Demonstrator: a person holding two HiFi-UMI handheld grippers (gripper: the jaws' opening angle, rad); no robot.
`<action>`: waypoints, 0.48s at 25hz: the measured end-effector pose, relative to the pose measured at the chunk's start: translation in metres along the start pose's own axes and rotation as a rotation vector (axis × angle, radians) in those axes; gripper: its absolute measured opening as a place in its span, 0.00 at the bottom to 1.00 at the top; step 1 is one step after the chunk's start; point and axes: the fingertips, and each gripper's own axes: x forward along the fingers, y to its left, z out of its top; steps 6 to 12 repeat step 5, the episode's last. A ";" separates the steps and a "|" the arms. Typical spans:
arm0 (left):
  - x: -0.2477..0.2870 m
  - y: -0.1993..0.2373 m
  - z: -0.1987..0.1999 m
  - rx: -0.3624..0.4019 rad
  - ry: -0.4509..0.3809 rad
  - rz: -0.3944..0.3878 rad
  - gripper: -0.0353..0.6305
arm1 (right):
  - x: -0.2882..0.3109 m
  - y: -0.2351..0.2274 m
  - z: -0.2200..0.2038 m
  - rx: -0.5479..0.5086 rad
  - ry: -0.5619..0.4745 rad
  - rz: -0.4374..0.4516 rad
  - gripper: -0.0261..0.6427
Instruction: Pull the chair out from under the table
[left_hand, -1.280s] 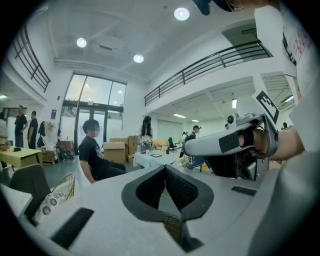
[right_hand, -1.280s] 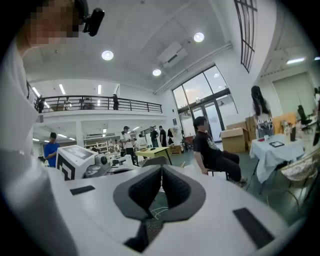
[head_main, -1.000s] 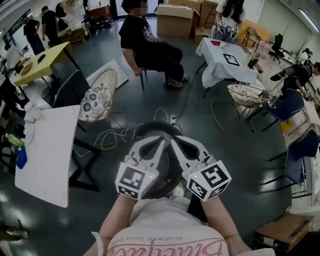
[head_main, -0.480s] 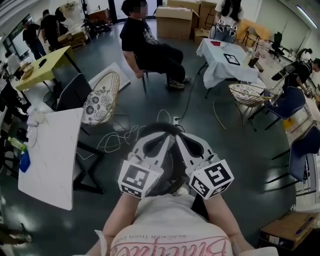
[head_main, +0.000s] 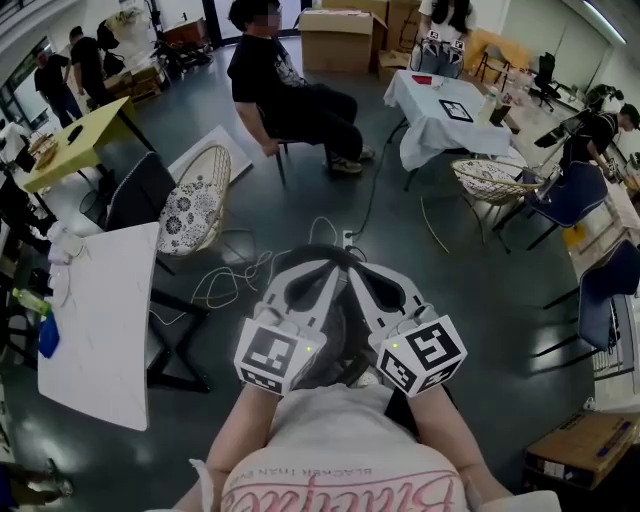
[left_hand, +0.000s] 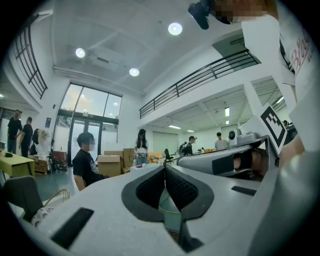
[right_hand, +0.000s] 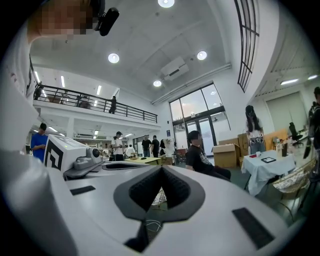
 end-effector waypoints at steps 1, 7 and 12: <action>0.001 0.001 0.000 0.000 -0.001 -0.001 0.06 | 0.001 -0.001 0.000 0.000 0.001 -0.001 0.05; 0.007 0.007 0.001 0.001 -0.012 -0.006 0.06 | 0.008 -0.004 -0.001 -0.004 -0.005 -0.003 0.05; 0.007 0.007 0.001 0.001 -0.012 -0.006 0.06 | 0.008 -0.004 -0.001 -0.004 -0.005 -0.003 0.05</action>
